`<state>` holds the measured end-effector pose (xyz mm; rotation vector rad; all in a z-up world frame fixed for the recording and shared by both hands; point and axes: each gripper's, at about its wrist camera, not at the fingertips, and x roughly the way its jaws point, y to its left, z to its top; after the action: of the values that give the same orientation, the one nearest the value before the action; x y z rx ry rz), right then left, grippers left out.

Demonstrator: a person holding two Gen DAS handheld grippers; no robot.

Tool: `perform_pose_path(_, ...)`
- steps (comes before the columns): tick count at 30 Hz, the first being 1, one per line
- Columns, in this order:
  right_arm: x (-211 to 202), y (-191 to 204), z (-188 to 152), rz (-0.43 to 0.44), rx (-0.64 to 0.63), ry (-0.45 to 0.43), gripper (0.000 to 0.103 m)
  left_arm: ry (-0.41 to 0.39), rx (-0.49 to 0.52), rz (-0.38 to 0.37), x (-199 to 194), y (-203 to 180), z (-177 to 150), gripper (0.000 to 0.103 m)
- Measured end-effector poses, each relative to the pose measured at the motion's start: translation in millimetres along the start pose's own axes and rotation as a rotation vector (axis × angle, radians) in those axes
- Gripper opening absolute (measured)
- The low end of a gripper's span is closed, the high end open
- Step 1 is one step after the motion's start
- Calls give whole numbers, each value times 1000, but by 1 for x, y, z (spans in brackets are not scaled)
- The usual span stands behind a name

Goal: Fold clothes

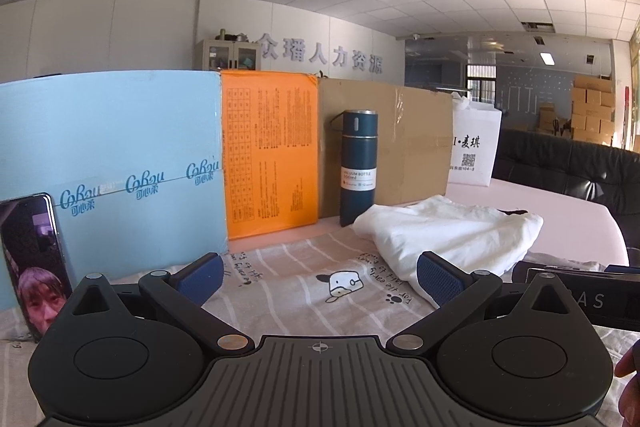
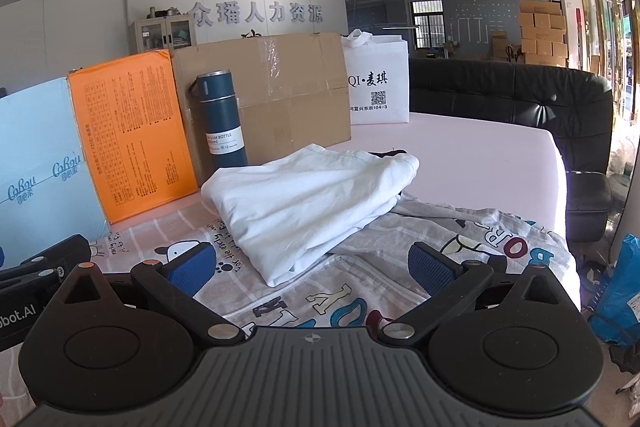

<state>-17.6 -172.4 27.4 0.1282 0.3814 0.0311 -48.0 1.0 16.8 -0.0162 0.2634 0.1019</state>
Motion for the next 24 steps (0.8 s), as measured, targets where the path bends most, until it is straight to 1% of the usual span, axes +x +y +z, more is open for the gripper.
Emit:
perform_pose_path(4,-1,3,-1,40,-3,-9,103,-7,-17,39,-6,7,-1,103)
perform_pose_path(9,-4,7,-4,132,-1,-48,103,-12,-42,98,-16,18,-4,103)
perform_pose_path(12,-6,7,-4,218,5,-71,103,-9,-44,127,-25,24,-8,103)
perform_pose_path(19,-17,2,2,442,-9,-128,103,-21,32,192,-65,36,-18,103)
perform_pose_path(22,-24,-1,5,527,-34,-133,103,-15,51,205,-84,42,-26,103)
perform_pose_path(24,-28,-3,5,590,-50,-131,103,0,56,229,-96,46,-32,103)
